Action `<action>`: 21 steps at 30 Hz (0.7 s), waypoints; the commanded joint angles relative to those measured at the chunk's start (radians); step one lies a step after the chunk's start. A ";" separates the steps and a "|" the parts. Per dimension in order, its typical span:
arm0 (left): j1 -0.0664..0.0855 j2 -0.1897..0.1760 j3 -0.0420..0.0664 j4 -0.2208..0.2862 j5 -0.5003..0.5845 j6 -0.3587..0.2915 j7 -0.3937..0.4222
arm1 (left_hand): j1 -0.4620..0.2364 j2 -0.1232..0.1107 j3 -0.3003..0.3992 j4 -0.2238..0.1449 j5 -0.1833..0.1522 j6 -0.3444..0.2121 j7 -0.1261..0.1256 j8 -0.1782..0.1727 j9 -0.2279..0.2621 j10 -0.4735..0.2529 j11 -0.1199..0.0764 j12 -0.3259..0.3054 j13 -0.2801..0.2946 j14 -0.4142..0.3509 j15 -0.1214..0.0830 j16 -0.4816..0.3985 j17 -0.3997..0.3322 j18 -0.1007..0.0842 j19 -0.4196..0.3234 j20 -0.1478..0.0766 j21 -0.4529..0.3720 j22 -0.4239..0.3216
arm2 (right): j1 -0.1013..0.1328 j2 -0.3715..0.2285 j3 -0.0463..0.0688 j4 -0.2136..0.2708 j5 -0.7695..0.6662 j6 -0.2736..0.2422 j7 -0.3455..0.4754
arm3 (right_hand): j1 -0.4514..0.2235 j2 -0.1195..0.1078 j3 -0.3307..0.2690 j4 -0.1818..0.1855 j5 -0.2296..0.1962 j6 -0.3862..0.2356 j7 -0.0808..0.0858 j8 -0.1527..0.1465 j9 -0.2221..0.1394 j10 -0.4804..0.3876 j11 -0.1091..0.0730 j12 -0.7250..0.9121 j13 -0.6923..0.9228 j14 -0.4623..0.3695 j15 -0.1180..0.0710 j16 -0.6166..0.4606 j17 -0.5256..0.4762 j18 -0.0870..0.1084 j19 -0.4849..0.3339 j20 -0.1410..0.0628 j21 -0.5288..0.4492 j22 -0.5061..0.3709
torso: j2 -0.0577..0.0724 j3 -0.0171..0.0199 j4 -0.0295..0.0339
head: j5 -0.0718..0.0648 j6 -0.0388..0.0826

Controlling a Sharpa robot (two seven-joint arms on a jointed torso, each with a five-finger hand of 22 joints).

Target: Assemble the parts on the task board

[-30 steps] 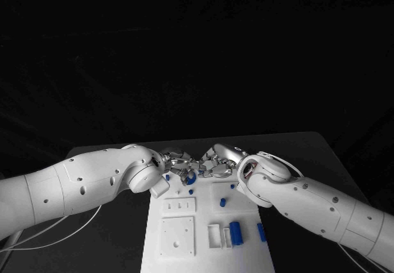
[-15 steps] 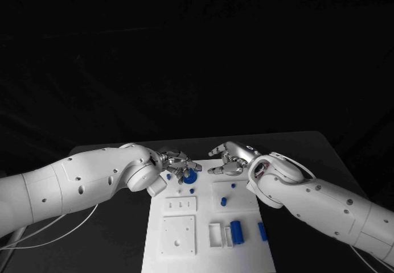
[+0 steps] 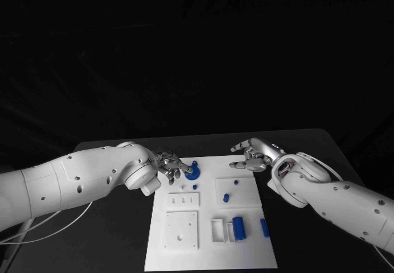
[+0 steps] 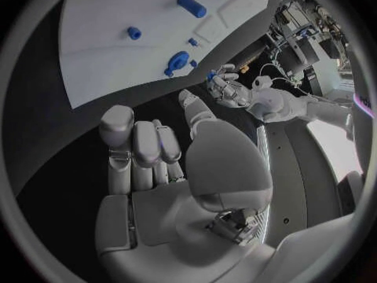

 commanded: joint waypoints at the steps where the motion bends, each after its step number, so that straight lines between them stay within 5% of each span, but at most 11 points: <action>1: 0.001 -0.005 -0.012 0.014 -0.104 -0.044 -0.073 | 0.000 0.001 -0.009 -0.002 0.011 0.152 -0.119 -0.007 0.296 0.024 -0.007 -0.014 0.013 0.019 -0.005 -0.012 0.017 -0.003 0.017 -0.003 -0.007 0.006 | -0.001 -0.009 0.001 -0.009 0.084 -0.029 0.034 | 0.005 0.001 0.006 -0.002 0.004 0.010 -0.001 -0.004 0.001 -0.007 0.000 -0.006 0.026 -0.003 0.002 -0.006 -0.002 0.018 0.018 0.007 -0.008 0.092 | -0.008 0.0040 0.0000 | 0.004 -0.015; 6: 0.000 -0.012 -0.031 0.033 -0.187 -0.067 -0.107 | -0.013 -0.003 -0.013 -0.018 0.034 0.189 -0.127 -0.032 0.310 0.064 -0.014 -0.046 0.038 0.056 -0.014 -0.040 0.049 -0.004 0.045 -0.012 -0.020 0.024 | -0.001 -0.021 0.009 -0.013 0.113 -0.027 0.033 | -0.002 0.000 0.012 -0.009 0.006 0.014 -0.001 -0.003 0.001 -0.008 -0.001 -0.008 0.023 -0.003 0.001 -0.010 -0.004 0.018 0.018 0.007 -0.015 0.092 | -0.016 0.0047 -0.0002 | 0.014 -0.029; 8: -0.001 -0.014 -0.037 0.041 -0.218 -0.076 -0.122 | -0.022 -0.013 -0.012 -0.027 0.087 0.211 -0.133 -0.040 0.307 0.090 -0.018 -0.064 0.039 0.080 -0.018 -0.058 0.055 -0.001 0.061 -0.016 -0.023 0.027 | 0.001 -0.021 0.015 -0.018 0.121 -0.023 0.030 | -0.004 0.000 0.012 -0.008 0.005 0.018 -0.002 -0.004 0.001 -0.009 -0.001 -0.008 0.022 -0.003 0.001 -0.010 -0.005 0.018 0.019 0.007 -0.016 0.092 | -0.020 0.0058 -0.0014 | 0.015 -0.034; 10: -0.002 -0.014 -0.040 0.045 -0.237 -0.082 -0.131 | -0.045 -0.016 0.002 -0.056 0.101 0.230 -0.133 -0.064 0.314 0.115 -0.018 -0.106 0.061 0.100 -0.018 -0.093 0.089 0.001 0.077 -0.014 -0.045 0.034 | 0.005 -0.019 0.018 -0.024 0.126 -0.020 0.028 | -0.006 0.001 0.012 -0.007 0.003 0.017 -0.001 -0.004 0.001 -0.009 -0.001 -0.009 0.022 -0.003 0.001 -0.011 -0.005 0.018 0.018 0.007 -0.018 0.091 | -0.024 0.0068 -0.0024 | 0.017 -0.041; 21: -0.032 0.008 -0.044 0.046 -0.343 -0.119 -0.165 | -0.061 -0.008 -0.008 -0.083 0.111 0.252 -0.135 -0.097 0.345 0.143 -0.018 -0.150 0.125 0.125 -0.019 -0.138 0.171 0.000 0.112 -0.015 -0.124 0.126 | 0.044 0.029 0.023 -0.114 0.142 -0.027 0.036 | -0.009 0.003 0.013 -0.004 0.005 0.037 -0.003 -0.003 0.002 -0.010 -0.002 -0.009 0.020 -0.004 0.001 -0.012 -0.006 0.018 0.018 0.006 -0.024 0.091 | -0.049 0.0099 0.0080 | 0.013 -0.075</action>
